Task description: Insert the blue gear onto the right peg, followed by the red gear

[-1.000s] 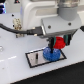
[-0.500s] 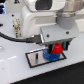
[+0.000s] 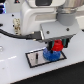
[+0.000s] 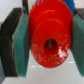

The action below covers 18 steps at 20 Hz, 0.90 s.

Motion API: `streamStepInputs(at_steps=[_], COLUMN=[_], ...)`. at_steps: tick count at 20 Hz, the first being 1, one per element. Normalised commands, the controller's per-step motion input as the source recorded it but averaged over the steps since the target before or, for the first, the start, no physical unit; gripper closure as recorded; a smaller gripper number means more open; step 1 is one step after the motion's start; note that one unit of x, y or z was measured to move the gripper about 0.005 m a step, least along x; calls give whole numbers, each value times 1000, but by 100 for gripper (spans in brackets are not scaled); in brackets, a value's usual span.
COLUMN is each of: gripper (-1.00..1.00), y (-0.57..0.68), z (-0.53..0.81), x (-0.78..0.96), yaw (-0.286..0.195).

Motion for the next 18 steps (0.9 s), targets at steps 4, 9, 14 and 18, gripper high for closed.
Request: streamStepInputs(at_steps=[4, 9, 14, 18], gripper=[100, 100, 100, 100], y=[-83, -103, -89, 12], z=[45, -24, -64, 45], x=[148, 146, 105, 69], yaw=[0, 0, 0, 0])
